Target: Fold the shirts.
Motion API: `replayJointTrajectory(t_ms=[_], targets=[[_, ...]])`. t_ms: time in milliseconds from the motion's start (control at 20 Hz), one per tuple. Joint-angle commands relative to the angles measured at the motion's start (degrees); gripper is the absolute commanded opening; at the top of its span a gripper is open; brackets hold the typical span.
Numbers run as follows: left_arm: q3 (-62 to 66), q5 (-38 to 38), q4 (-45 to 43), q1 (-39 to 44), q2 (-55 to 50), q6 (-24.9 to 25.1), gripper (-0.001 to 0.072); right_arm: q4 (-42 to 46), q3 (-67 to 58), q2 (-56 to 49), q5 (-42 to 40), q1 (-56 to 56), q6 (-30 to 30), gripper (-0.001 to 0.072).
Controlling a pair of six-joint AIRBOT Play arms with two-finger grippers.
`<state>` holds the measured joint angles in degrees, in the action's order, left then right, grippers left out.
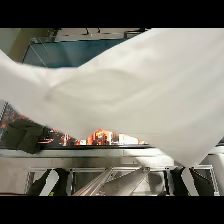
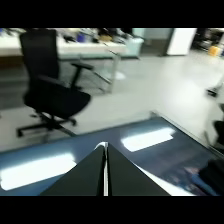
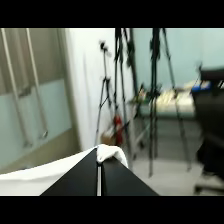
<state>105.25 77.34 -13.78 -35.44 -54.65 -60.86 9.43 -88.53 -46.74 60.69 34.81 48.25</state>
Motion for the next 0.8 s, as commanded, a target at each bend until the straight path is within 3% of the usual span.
replayJointTrajectory(t_ms=[0,150,400,600,750], targets=[[2.49,-2.95,-10.49,13.2,-12.33,1.2,0.0022,7.04,0.61,-12.52,1.77,-8.59,2.54,0.0012],[4.63,-7.98,-26.62,24.72,-25.86,0.37,0.0023,16.94,0.61,-25.99,-0.02,-14.32,7.61,0.0011],[14.84,-10.93,-36.22,31.71,-52.81,-2.34,0.0019,16.7,0.59,-49.22,-4.81,-18.51,7.72,0.0011],[11.89,-21.49,-35.58,30.08,-61.18,-3.5,0.0021,6.88,-0.61,-63.52,-10.75,-17.84,5.9,0.0011],[10.69,-22.14,-35.69,28.72,-61.4,-2.1,0.0022,0.37,-5.57,-69.64,-8.02,-16.98,3.61,0.0011]])
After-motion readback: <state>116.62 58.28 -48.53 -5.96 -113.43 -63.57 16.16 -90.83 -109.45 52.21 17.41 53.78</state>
